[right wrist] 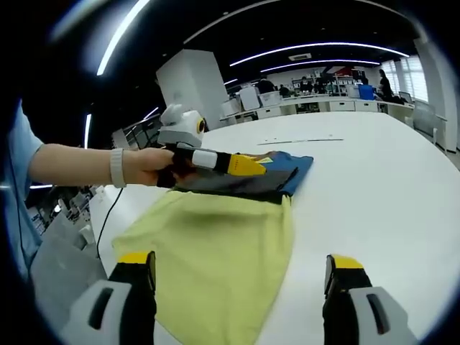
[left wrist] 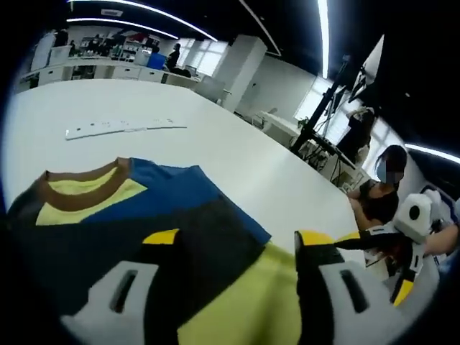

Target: Fold the garment on the visible template until the final outline fits inside the template.

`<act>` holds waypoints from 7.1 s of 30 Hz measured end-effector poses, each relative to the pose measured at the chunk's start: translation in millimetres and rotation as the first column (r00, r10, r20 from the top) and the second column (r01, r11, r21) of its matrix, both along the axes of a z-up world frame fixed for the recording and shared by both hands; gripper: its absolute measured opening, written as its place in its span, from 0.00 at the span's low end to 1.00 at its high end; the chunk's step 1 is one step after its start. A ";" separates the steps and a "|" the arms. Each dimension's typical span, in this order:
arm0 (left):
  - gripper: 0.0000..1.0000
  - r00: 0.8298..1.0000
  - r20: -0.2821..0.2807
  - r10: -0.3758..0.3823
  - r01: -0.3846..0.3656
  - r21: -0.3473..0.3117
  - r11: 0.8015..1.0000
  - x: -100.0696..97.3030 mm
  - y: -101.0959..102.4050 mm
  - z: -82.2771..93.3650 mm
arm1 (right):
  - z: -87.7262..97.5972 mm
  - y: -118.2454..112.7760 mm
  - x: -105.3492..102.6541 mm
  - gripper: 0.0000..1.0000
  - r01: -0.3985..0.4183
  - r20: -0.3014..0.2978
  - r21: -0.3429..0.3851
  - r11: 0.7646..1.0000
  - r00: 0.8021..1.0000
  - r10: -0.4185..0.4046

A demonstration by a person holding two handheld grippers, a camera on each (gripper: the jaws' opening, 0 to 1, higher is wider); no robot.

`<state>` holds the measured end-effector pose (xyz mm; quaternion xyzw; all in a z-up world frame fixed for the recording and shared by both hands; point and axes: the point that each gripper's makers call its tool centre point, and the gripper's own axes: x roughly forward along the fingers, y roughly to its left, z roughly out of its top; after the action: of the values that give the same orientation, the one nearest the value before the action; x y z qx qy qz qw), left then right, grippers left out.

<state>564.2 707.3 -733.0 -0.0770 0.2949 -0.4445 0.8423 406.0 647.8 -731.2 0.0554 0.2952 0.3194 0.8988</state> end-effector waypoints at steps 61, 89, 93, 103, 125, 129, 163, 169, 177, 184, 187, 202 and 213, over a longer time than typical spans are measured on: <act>0.96 0.927 0.094 0.364 -0.372 0.091 0.924 -108.7 206.7 20.5 | 15.1 5.9 -4.6 0.98 -0.063 0.059 -0.005 0.998 0.996 0.063; 0.86 0.975 -0.026 0.220 -0.207 0.248 0.946 -200.9 236.4 -3.2 | -8.1 -23.3 -57.3 0.84 -0.177 -0.056 -0.095 0.980 0.984 0.172; 0.78 0.970 -0.061 0.236 -0.215 0.248 0.945 -217.9 242.6 -8.6 | -13.8 -27.7 -66.2 0.78 -0.186 -0.091 -0.089 0.978 0.980 0.178; 0.66 0.954 -0.131 0.268 -0.233 0.234 0.944 -248.1 250.4 -16.3 | -19.2 -25.5 -85.9 0.55 -0.234 -0.159 -0.046 0.971 0.962 0.224; 0.30 0.867 -0.319 0.383 -0.370 0.103 0.923 -279.0 253.2 -15.1 | -36.5 -36.6 -97.7 0.12 -0.101 -0.309 0.113 0.988 0.942 0.132; 0.24 0.862 -0.334 0.381 -0.370 0.098 0.924 -277.2 251.8 -17.7 | -39.7 -32.4 -96.3 0.05 -0.090 -0.324 0.129 0.987 0.937 0.128; 0.00 0.958 -0.283 0.038 -0.070 -0.105 0.992 -321.7 224.1 64.3 | 38.0 -50.7 -132.5 0.00 0.033 -0.445 0.351 0.936 0.885 0.135; 0.00 0.952 -0.302 -0.059 0.011 -0.158 0.987 -345.3 218.7 87.9 | 61.2 -43.7 -153.5 0.00 0.019 -0.467 0.366 0.930 0.869 0.166; 0.00 0.954 -0.293 -0.055 0.014 -0.140 0.990 -348.1 228.9 88.9 | 81.6 -38.6 -158.0 0.00 0.030 -0.467 0.423 0.906 0.864 0.190; 0.00 0.973 -0.218 -0.069 0.045 -0.113 0.993 -313.9 236.8 105.8 | 110.6 -30.2 -117.2 0.00 0.025 -0.383 0.509 0.860 0.902 0.201; 0.00 0.979 -0.196 -0.064 0.044 -0.105 0.994 -290.9 239.2 112.4 | 125.0 -25.4 -89.3 0.00 -0.001 -0.330 0.534 0.846 0.920 0.209; 0.00 0.995 -0.091 0.045 -0.050 -0.050 0.998 -159.0 249.4 126.6 | 143.7 -9.3 36.0 0.00 -0.084 -0.187 0.466 0.881 0.964 0.191; 0.00 0.982 -0.125 0.145 -0.145 0.011 0.989 -88.3 261.8 90.0 | 100.9 -10.8 109.8 0.00 -0.013 -0.211 0.418 0.908 0.971 0.111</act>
<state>475.9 969.1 -643.0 -0.1252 0.3412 -0.3761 0.8523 515.8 637.1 -630.3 0.2715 0.3244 0.3947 0.8156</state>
